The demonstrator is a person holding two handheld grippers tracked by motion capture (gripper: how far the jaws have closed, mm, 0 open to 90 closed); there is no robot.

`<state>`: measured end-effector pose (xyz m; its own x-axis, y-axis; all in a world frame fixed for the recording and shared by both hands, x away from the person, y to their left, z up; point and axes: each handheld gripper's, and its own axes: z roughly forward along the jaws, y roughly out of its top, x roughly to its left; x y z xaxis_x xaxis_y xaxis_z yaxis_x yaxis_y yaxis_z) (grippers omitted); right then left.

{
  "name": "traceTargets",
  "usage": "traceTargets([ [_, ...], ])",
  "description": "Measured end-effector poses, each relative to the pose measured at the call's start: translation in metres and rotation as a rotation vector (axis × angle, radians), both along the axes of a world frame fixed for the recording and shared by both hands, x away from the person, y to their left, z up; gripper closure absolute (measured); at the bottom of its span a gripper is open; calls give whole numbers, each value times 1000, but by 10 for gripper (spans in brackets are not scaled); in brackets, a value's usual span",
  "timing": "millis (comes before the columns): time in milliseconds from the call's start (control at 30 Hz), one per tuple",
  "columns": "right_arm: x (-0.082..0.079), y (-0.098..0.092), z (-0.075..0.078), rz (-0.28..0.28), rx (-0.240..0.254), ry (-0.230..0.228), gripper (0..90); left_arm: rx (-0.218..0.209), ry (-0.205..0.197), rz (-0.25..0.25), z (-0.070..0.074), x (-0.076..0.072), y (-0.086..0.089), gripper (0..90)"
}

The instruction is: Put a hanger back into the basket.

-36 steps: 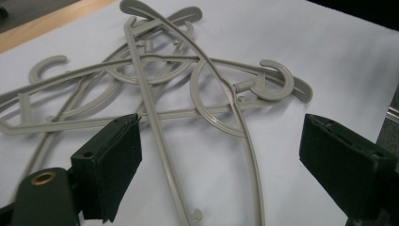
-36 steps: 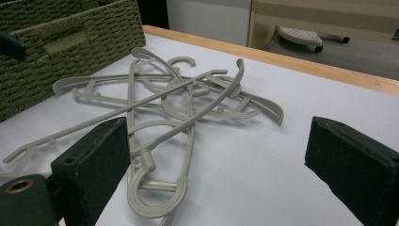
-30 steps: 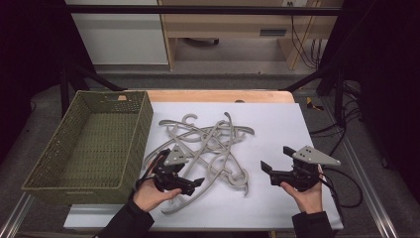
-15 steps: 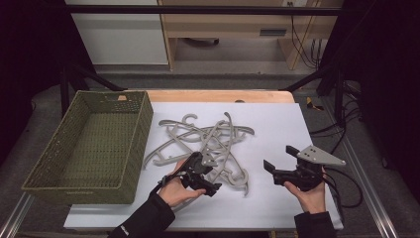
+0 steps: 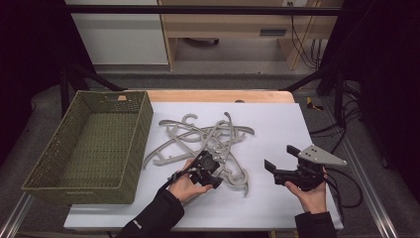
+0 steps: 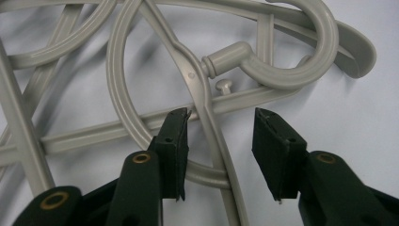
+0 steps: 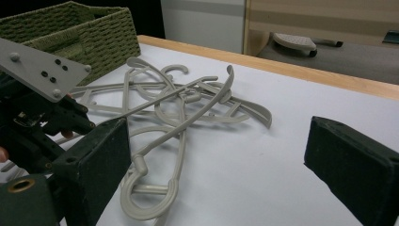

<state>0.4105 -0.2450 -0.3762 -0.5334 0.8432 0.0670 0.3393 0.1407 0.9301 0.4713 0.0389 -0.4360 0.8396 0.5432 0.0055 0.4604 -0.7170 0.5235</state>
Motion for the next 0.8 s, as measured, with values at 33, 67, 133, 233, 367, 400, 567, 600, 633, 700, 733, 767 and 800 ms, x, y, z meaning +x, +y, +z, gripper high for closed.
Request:
traceTargets([
  [33,0,0,0,-1,-3,1,79,8,-4,-3,-1,0,-1,571],
  [67,0,0,0,-1,-3,1,79,15,-4,-1,-2,1,-2,571],
  [133,0,0,0,0,-5,1,79,20,5,3,-4,1,-4,621],
  [233,0,0,0,1,-5,2,79,42,3,9,-7,2,-8,651],
  [367,0,0,0,2,-3,3,79,47,3,41,-7,4,-8,727],
  [400,1,1,0,2,-4,3,79,44,12,47,-7,4,-8,738],
  [567,1,1,-1,5,-6,5,79,30,45,77,-7,6,-8,750],
  [600,1,1,-1,5,-6,5,79,26,52,85,-7,7,-8,750],
  [633,1,1,-1,6,-5,5,79,25,64,92,-7,7,-8,752],
  [700,1,1,-1,6,-4,6,79,34,68,94,-6,8,-9,754],
  [733,1,2,-1,9,-5,8,79,43,66,94,-6,7,-10,756],
  [767,1,2,-1,9,-5,8,79,45,65,99,-6,7,-11,756],
  [800,1,2,-1,9,-6,9,79,46,65,104,-6,7,-11,762],
])
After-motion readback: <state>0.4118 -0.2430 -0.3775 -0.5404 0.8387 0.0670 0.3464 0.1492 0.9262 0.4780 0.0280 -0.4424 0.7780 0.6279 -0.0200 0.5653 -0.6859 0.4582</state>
